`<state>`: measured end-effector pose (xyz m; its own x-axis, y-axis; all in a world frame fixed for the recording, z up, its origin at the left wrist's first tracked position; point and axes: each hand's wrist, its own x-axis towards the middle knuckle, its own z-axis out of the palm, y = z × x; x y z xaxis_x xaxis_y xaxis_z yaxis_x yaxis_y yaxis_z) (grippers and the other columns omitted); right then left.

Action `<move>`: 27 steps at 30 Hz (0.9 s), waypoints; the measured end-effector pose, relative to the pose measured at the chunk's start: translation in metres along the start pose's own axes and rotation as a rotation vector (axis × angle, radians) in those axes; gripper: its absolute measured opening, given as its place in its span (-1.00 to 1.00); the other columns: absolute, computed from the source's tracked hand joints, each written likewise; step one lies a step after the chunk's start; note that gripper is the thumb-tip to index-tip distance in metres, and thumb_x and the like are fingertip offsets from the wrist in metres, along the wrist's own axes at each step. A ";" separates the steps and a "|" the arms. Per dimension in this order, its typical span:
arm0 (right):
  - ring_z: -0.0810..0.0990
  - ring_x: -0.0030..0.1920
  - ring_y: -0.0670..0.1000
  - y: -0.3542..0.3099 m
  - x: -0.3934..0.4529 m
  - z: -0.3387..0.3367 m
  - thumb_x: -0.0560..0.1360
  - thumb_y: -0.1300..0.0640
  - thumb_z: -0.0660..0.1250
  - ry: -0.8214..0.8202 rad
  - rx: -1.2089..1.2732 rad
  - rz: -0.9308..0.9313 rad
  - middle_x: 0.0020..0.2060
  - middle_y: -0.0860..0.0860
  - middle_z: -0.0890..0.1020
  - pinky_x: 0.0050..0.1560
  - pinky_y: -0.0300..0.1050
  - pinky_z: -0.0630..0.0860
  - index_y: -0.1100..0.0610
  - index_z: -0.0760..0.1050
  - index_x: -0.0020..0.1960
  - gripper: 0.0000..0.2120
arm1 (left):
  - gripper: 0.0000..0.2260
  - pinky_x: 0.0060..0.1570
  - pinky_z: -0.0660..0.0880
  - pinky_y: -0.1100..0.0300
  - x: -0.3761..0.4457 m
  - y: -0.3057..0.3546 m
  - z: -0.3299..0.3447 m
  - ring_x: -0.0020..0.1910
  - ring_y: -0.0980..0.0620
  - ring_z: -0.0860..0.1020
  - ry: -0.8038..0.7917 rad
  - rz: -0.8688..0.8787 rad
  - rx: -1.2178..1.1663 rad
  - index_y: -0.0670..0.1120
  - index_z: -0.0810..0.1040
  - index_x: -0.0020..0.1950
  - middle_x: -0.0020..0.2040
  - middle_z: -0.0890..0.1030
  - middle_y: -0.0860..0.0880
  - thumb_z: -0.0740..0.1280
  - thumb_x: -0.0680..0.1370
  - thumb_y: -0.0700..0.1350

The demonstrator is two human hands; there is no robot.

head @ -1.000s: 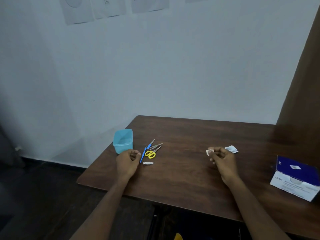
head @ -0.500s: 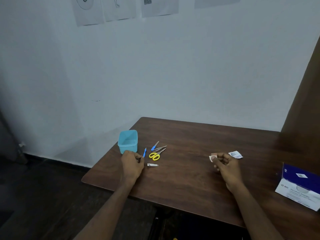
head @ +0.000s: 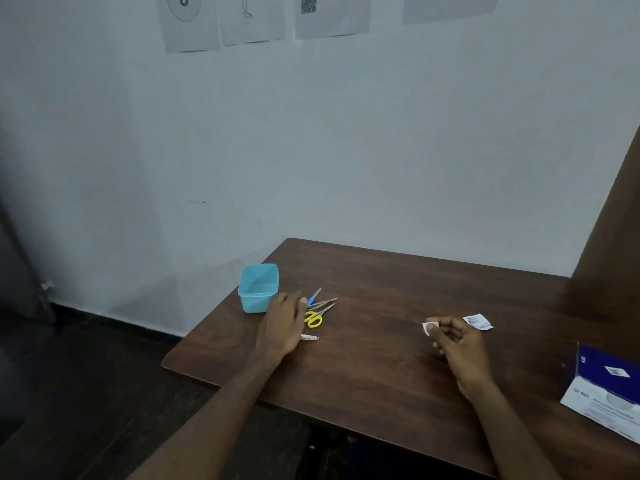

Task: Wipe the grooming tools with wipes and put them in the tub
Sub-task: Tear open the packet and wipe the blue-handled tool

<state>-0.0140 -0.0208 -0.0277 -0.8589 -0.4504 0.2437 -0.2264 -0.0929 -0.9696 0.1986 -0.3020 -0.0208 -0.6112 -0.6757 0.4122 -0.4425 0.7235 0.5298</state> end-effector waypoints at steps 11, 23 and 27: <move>0.54 -0.41 -0.18 0.004 0.006 0.001 0.58 0.29 0.47 0.002 0.026 0.005 -0.27 0.00 0.71 -0.38 -0.35 0.46 0.14 0.69 0.00 -0.93 | -0.38 0.67 -0.09 0.03 0.017 0.063 0.045 0.74 -0.03 -0.06 -0.437 0.052 0.156 -0.17 -0.03 0.74 0.76 -0.03 -0.13 -0.02 0.79 0.14; 0.60 -0.32 -0.15 0.002 0.010 0.002 0.56 0.26 0.51 -0.025 -0.006 -0.013 -0.20 0.05 0.76 -0.33 -0.33 0.50 0.13 0.72 -0.01 -0.94 | -0.44 0.66 0.11 -0.12 0.033 0.061 0.009 0.69 -0.09 0.20 -0.018 0.076 0.152 -0.11 0.34 0.65 0.68 0.31 -0.10 0.19 0.73 0.17; 0.62 -0.33 -0.12 0.006 0.013 -0.001 0.55 0.20 0.53 -0.043 -0.047 -0.014 -0.21 0.06 0.76 -0.32 -0.30 0.51 0.09 0.73 -0.02 -0.96 | -0.35 0.60 0.09 -0.35 0.036 0.014 -0.041 0.65 -0.31 0.22 0.075 -0.245 0.574 -0.14 0.41 0.56 0.63 0.33 -0.26 0.25 0.64 0.30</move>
<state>-0.0272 -0.0267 -0.0301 -0.8350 -0.4873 0.2555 -0.2607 -0.0585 -0.9636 0.1970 -0.3221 0.0321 -0.4086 -0.8247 0.3911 -0.8587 0.4926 0.1415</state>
